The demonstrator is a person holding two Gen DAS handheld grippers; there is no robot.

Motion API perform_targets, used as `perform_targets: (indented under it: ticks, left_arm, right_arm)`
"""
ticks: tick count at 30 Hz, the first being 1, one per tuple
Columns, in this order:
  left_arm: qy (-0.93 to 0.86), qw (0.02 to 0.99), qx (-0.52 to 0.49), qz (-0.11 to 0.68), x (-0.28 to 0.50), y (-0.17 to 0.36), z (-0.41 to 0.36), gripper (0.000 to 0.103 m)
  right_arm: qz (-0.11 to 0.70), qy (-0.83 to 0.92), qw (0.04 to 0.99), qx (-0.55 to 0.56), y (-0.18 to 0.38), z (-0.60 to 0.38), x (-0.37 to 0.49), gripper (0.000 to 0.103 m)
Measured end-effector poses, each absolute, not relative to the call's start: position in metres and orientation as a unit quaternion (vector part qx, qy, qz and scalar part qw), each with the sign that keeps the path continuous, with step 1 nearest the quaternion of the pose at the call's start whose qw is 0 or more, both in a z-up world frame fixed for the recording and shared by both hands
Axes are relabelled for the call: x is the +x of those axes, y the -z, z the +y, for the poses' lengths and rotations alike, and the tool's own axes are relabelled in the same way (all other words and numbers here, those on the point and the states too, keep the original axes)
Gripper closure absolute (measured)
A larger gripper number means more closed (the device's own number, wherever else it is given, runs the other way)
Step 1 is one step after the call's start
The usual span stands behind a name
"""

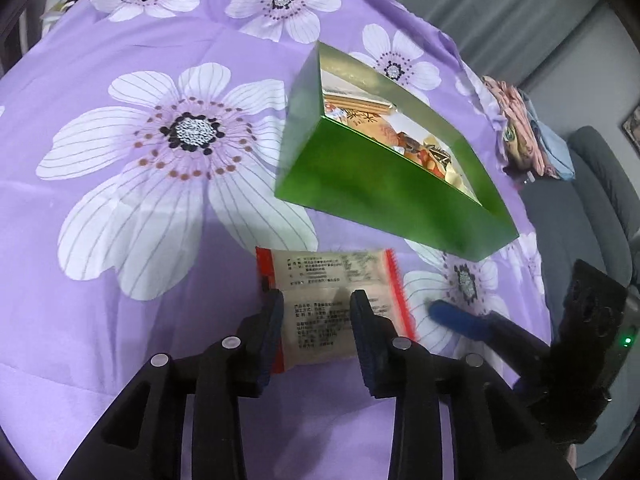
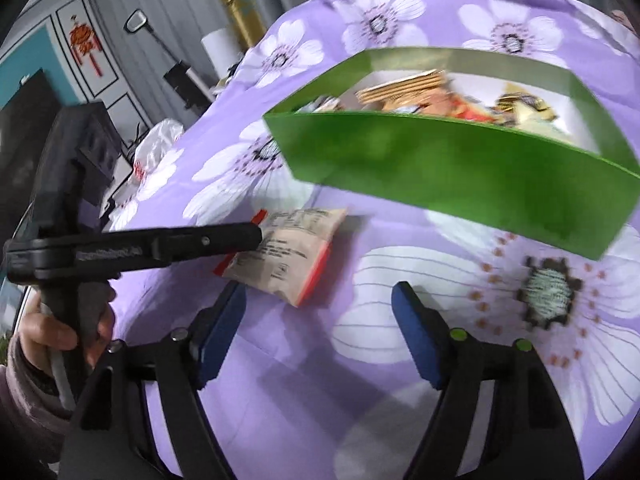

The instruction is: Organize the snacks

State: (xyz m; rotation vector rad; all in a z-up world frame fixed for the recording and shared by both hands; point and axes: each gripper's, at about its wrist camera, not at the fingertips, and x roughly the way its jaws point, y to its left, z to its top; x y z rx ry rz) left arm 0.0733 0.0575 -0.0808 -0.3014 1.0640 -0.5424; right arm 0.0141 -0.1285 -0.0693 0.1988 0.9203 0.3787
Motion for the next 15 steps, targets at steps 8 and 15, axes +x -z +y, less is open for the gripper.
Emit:
perform_targets:
  ticks: [8,15]
  left_arm:
    - [0.211,0.828,-0.165,0.493,0.07,0.079,0.082,0.027]
    - [0.246,0.814,-0.172,0.497,0.076,0.086,0.081,0.028]
  right_arm:
    - [0.45,-0.199,0.864,0.105,0.071,-0.123,0.027,0.043]
    - [0.457,-0.211,0.858,0.104,0.076,-0.111,0.038,0.051]
